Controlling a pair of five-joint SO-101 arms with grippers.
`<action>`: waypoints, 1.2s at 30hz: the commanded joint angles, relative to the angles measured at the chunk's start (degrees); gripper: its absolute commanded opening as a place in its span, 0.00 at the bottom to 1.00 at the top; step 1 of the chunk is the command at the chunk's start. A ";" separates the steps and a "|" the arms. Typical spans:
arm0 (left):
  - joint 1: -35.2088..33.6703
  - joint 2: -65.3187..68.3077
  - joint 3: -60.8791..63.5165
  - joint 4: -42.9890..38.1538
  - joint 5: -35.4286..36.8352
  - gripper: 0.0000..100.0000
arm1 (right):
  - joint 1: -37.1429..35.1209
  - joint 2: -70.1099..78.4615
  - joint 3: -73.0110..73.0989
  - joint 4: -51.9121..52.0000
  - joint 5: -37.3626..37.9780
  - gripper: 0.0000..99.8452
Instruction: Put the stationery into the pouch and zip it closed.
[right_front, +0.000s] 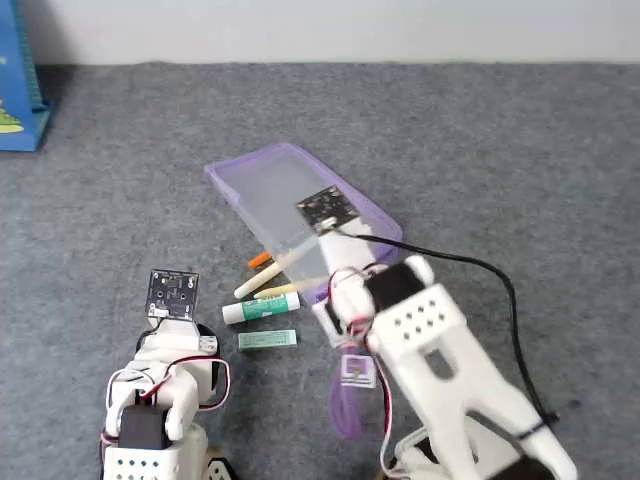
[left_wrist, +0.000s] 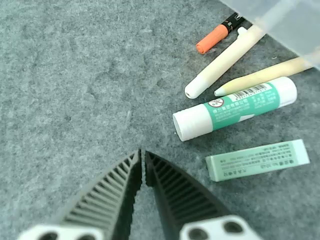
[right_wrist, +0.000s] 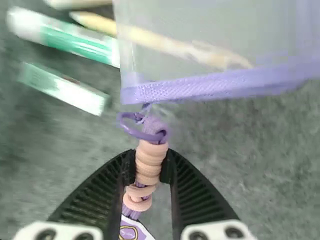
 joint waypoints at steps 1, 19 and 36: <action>-0.26 -0.70 -0.31 0.09 -0.26 0.01 | -3.65 -6.37 -2.81 0.22 -2.73 0.01; 0.00 -0.70 -0.31 0.09 -0.26 0.01 | -5.49 -10.15 5.80 -9.54 -6.42 0.01; -2.11 -0.79 -11.47 0.26 -0.35 0.01 | -5.32 -10.15 5.89 -9.54 -6.42 0.01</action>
